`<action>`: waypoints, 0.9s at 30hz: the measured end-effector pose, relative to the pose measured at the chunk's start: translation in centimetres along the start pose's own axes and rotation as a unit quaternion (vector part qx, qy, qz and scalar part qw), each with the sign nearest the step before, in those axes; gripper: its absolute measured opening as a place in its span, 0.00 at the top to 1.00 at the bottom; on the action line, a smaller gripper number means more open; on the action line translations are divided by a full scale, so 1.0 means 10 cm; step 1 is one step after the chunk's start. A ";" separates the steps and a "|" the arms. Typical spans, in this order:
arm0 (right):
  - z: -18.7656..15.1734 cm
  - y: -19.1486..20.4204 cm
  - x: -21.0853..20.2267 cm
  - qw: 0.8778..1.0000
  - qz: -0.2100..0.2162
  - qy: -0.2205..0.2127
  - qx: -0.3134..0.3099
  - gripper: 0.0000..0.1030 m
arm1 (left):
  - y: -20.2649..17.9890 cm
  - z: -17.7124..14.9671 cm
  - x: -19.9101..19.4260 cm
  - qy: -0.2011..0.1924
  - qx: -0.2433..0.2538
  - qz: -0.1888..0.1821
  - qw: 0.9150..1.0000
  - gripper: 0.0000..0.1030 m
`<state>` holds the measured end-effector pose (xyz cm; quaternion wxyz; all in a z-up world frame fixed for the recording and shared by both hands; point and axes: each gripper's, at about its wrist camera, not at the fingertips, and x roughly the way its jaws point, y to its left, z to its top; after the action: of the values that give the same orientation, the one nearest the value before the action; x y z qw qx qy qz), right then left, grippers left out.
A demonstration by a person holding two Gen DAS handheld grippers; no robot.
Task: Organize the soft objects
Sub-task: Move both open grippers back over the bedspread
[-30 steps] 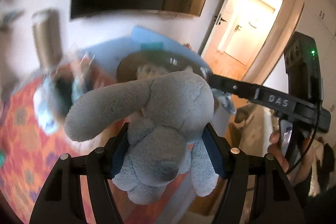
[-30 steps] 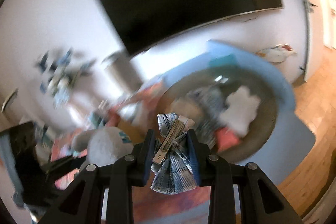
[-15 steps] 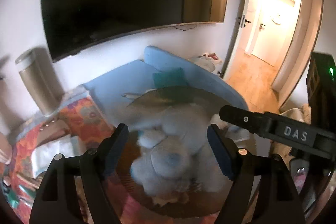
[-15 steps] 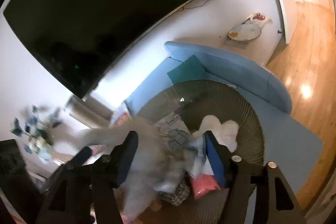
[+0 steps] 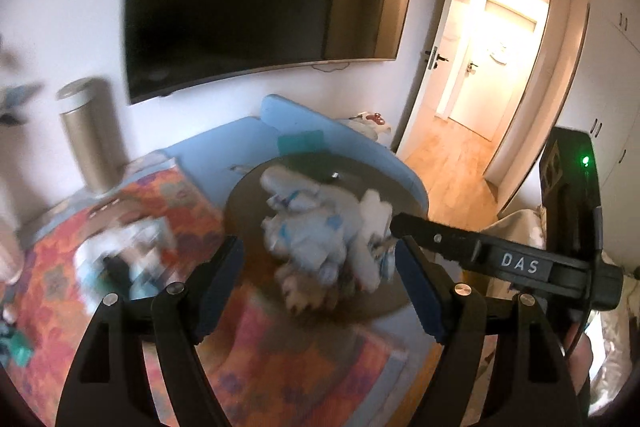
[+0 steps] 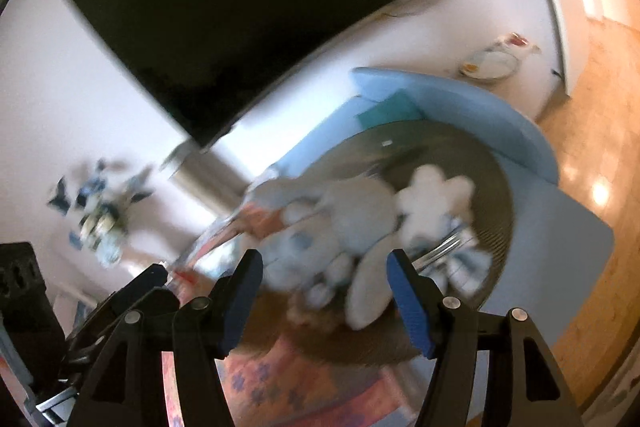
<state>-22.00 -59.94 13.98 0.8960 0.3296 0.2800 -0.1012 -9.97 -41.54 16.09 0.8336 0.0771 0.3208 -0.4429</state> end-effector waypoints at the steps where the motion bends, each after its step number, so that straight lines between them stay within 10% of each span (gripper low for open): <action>1: -0.06 0.09 -0.03 1.000 0.006 -0.001 -0.013 0.39 | 0.05 -0.07 -0.09 -0.001 -0.004 0.004 1.000 0.20; 14: -1.10 2.04 0.17 0.962 0.095 0.057 -0.248 0.39 | 1.30 -1.08 -1.21 -0.001 -0.102 0.131 0.986 0.18; 27: -1.96 2.78 1.30 0.932 0.100 0.177 -0.301 0.39 | 2.94 -2.02 -1.94 -0.011 -0.260 0.259 0.930 0.18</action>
<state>-9.72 -26.02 9.15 0.8945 0.0832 0.4170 0.1380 -3.98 -2.32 7.44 0.9137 -0.0670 0.3845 -0.1131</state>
